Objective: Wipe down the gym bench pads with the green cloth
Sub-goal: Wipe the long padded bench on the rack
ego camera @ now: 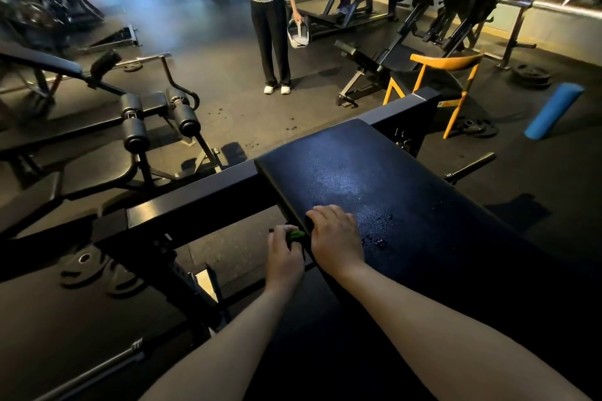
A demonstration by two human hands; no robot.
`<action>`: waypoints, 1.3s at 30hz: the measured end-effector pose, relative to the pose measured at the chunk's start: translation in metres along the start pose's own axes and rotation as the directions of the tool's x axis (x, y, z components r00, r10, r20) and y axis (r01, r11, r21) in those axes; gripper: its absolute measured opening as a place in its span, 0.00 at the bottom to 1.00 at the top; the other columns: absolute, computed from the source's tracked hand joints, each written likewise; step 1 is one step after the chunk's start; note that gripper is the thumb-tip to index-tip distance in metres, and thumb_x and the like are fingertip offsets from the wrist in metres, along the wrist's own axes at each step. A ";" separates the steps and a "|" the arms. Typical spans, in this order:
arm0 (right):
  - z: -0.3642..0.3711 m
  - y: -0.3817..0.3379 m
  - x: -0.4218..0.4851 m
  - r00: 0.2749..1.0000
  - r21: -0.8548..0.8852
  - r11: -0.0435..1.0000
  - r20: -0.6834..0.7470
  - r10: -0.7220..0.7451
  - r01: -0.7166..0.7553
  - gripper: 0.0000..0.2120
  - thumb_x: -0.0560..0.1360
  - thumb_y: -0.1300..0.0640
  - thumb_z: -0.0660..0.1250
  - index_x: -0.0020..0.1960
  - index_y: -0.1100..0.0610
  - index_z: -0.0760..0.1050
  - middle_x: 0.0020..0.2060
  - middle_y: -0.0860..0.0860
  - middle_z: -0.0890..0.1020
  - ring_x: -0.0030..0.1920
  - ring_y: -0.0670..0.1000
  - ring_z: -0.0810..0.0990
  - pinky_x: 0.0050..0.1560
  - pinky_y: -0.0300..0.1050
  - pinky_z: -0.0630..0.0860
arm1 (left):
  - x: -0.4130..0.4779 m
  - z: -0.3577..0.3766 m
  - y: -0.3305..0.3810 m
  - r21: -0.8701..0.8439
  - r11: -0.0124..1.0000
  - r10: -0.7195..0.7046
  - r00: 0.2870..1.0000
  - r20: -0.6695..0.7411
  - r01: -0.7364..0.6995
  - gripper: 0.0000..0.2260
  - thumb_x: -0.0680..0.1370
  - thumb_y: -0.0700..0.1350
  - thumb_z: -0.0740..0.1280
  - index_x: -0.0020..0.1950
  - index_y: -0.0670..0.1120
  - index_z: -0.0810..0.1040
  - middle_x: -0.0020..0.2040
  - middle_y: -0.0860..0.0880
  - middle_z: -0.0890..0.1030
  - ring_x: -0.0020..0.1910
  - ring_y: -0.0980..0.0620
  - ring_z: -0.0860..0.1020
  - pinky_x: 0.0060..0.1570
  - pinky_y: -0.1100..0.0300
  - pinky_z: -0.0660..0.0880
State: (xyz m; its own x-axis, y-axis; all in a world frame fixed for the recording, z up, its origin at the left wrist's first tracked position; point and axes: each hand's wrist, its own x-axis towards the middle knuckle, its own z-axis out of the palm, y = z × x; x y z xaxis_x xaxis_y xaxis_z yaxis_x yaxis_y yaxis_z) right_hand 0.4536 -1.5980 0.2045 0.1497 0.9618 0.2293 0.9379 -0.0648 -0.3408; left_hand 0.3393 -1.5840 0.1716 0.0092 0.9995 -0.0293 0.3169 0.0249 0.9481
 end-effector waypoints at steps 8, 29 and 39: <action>0.006 0.005 0.000 0.993 0.105 0.994 -0.105 0.052 -0.041 0.15 0.73 0.61 0.63 0.56 0.52 0.79 0.55 0.45 0.81 0.61 0.50 0.76 0.57 0.50 0.68 | 0.041 0.007 0.032 0.048 0.998 -0.033 0.996 -0.077 0.037 0.09 0.79 0.35 0.62 0.58 0.44 0.75 0.59 0.45 0.70 0.55 0.51 0.70 0.62 0.58 0.67; -0.005 -0.009 -0.008 0.996 0.157 0.984 -0.023 0.089 -0.084 0.19 0.80 0.43 0.56 0.65 0.47 0.74 0.54 0.41 0.78 0.60 0.44 0.73 0.63 0.48 0.66 | 0.056 -0.076 0.029 0.216 0.846 0.347 0.811 0.472 -0.488 0.21 0.76 0.40 0.70 0.67 0.51 0.73 0.61 0.55 0.75 0.60 0.56 0.75 0.63 0.51 0.75; -0.012 -0.058 0.005 0.949 0.724 0.624 0.143 0.282 -0.295 0.19 0.80 0.55 0.63 0.69 0.46 0.70 0.62 0.49 0.74 0.61 0.46 0.75 0.62 0.44 0.75 | 0.046 -0.071 0.039 0.004 0.915 0.368 0.837 0.405 -0.404 0.27 0.74 0.39 0.73 0.70 0.51 0.69 0.62 0.53 0.72 0.62 0.56 0.75 0.62 0.51 0.76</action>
State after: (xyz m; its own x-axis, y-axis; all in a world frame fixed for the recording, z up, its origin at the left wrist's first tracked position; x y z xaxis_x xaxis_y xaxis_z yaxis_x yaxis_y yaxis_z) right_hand 0.4038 -1.5932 0.2367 0.3615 0.9323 -0.0091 0.3146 -0.1311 -0.9401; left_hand 0.2850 -1.5362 0.2292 0.5081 0.8387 0.1960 0.2899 -0.3808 0.8780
